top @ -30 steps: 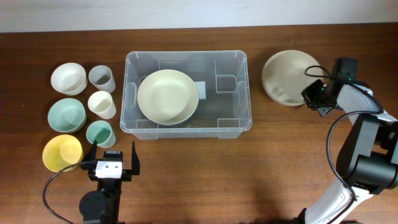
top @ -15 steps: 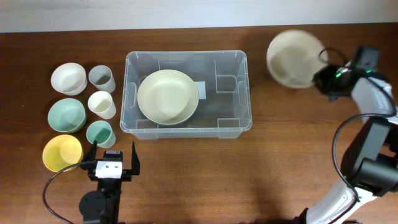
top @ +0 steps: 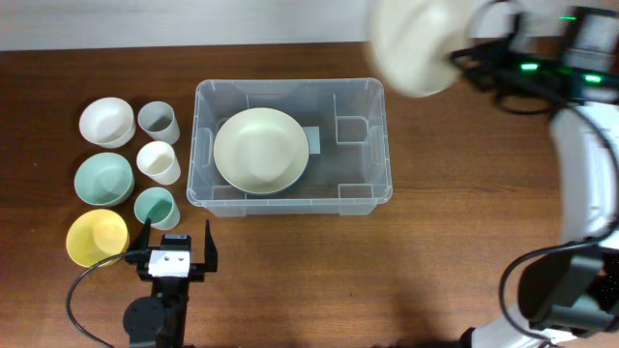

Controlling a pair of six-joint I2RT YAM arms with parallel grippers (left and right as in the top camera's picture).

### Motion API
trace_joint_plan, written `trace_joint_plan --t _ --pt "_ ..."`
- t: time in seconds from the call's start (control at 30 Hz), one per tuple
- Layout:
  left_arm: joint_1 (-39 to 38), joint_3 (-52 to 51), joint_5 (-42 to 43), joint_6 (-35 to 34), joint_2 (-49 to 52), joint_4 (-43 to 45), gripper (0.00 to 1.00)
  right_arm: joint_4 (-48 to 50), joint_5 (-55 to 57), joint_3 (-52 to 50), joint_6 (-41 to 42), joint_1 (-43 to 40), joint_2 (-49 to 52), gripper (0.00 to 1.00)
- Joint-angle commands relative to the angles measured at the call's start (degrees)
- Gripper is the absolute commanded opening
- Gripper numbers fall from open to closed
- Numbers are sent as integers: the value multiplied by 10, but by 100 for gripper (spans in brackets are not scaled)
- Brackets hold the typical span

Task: Pack container
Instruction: 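Grasp the remaining cream bowl's rim with the right gripper and tilt it, then carry the cream bowl left and lower it onto the stacked bowls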

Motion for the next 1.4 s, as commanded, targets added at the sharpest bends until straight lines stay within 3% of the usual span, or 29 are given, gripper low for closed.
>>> trace_joint_plan --t 0.0,0.17,0.43,1.37 --pt "2 -3 -2 -5 -5 -2 100 -45 99 4 -73 124 -1 4" --pt "2 -3 -2 -5 -5 -2 100 -72 289 3 -73 260 8 4" --pt "2 -3 -2 -5 -5 -2 100 -44 345 2 -31 368 74 4" --pt "2 -3 -2 -5 -5 -2 100 21 347 0 16 375 196 6"
